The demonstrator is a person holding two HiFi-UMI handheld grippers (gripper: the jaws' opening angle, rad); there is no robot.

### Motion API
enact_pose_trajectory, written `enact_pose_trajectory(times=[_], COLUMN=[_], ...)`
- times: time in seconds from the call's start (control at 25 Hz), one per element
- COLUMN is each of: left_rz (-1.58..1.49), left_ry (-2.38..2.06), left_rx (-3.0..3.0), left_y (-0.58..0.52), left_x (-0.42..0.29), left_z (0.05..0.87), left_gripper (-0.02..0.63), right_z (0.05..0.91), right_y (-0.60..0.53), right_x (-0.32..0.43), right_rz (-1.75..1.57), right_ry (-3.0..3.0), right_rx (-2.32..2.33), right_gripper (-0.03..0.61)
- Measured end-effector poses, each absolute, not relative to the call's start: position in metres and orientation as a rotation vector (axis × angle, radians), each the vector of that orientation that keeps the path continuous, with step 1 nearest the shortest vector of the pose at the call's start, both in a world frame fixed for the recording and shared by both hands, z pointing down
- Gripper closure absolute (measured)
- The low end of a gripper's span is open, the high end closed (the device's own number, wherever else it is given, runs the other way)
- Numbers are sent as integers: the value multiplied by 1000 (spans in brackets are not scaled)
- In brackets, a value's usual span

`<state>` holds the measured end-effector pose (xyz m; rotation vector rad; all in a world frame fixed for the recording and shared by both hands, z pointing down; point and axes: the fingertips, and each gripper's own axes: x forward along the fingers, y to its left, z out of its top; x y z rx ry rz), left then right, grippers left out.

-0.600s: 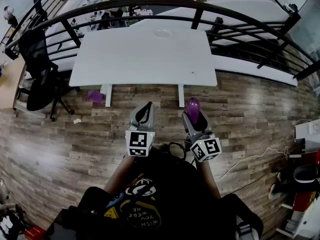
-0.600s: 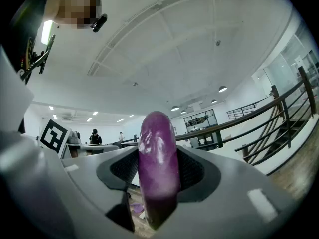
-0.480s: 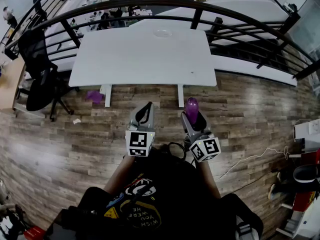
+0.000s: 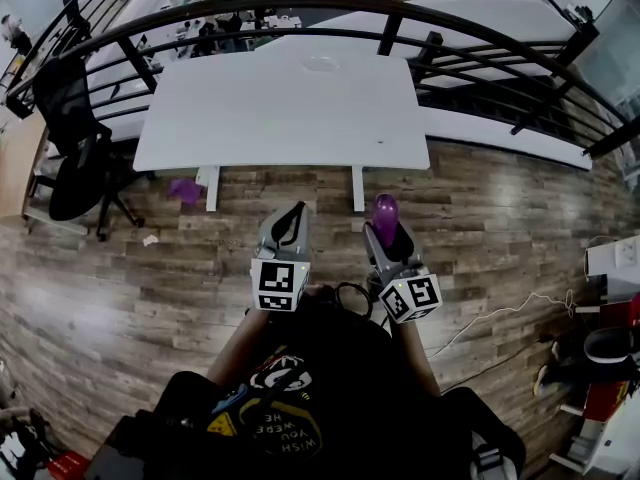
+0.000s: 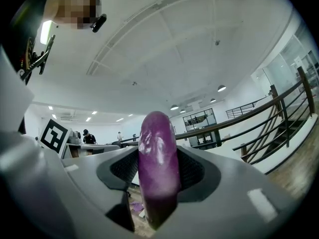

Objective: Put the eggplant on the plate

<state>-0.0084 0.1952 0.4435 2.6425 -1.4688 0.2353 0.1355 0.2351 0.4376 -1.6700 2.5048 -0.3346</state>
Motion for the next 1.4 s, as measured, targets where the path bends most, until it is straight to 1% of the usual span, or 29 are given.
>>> enact_pose_trajectory(times=[0.36,0.8,1.08,1.4], left_rz=[259,318,318,251], left_ry=[-1465,-1500,-1471,-1471], left_rx=[2638,2615,2618,2637], left_y=[199,190,118,0], left_x=[16,31,22,-25], left_z=[446,462,471,456], left_gripper=[609,609,609,609], right_z=[438,465,479,467], right_y=[237,218,155,34], right_x=[154,166,156,114], right_rz=[-389,-485,-526,-449], right_ry=[2493,2521,2523,2555], right_rx=[-1617,-1535,-1585,-1610], right_gripper=[348,348,348,348])
